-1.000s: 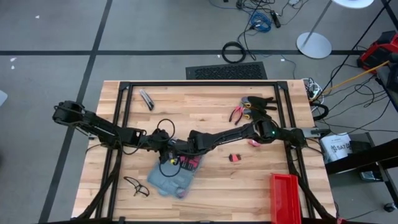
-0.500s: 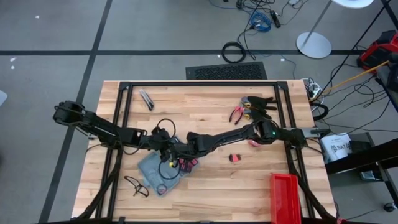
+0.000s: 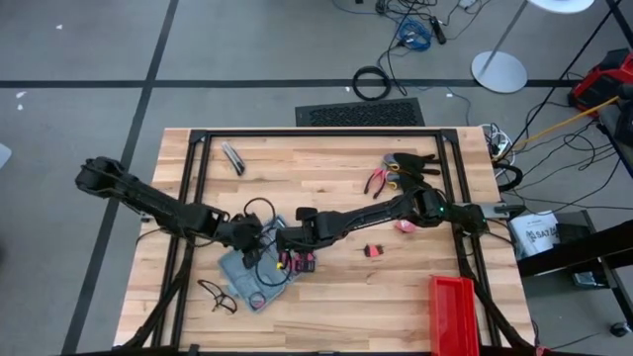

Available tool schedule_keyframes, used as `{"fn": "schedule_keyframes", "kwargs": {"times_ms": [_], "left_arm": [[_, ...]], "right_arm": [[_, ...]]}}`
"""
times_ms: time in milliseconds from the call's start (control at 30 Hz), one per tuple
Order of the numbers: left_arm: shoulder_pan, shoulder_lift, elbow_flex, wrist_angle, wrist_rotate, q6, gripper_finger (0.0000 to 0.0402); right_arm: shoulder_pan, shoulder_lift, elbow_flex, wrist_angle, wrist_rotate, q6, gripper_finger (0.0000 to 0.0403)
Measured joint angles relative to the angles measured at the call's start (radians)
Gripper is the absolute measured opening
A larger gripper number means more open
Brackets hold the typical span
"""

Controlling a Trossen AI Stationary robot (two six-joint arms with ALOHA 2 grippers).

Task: Prefit tool cases
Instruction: Put the pink terminal block into the gray prefit tool case

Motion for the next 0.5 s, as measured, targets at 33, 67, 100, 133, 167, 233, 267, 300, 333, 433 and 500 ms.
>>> {"fn": "schedule_keyframes", "kwargs": {"times_ms": [33, 67, 100, 133, 167, 233, 267, 300, 333, 433, 500], "left_arm": [[-0.014, 0.005, 0.0, 0.003, 0.012, -0.018, 0.0017], [-0.024, 0.009, 0.0, 0.006, 0.024, -0.038, 0.0017], [-0.034, 0.013, 0.002, 0.01, 0.028, -0.058, 0.0017], [-0.04, 0.017, 0.002, 0.014, 0.028, -0.072, 0.0017], [-0.044, 0.017, 0.002, 0.013, 0.028, -0.082, 0.0017], [-0.048, 0.017, 0.003, 0.008, 0.029, -0.087, 0.0017], [-0.048, 0.016, 0.01, -0.007, 0.029, -0.087, 0.0017], [-0.048, 0.014, 0.021, -0.029, 0.029, -0.087, 0.0017], [-0.048, 0.012, 0.035, -0.061, 0.03, -0.087, 0.0017], [-0.05, 0.004, 0.102, -0.193, 0.043, -0.087, 0.0015], [-0.056, 0.003, 0.154, -0.266, 0.057, -0.087, 0.0008]], "right_arm": [[-0.001, 0.0, -0.013, 0.023, -0.002, -0.015, 0.0], [-0.002, 0.0, -0.027, 0.044, -0.005, -0.025, 0.0], [-0.004, 0.0, -0.042, 0.061, -0.009, -0.03, 0.0], [-0.008, 0.0, -0.058, 0.077, -0.022, -0.033, 0.0], [-0.012, -0.001, -0.07, 0.094, -0.027, -0.033, 0.0], [-0.016, -0.005, -0.085, 0.115, -0.027, -0.033, 0.0], [-0.018, -0.005, -0.086, 0.117, -0.026, -0.033, 0.0], [-0.019, -0.005, -0.086, 0.119, -0.027, -0.033, 0.0], [-0.02, -0.005, -0.086, 0.121, -0.027, -0.033, 0.0], [-0.02, -0.005, -0.086, 0.119, -0.024, -0.033, 0.0], [-0.02, -0.005, -0.086, 0.119, -0.023, -0.032, 0.0]]}}
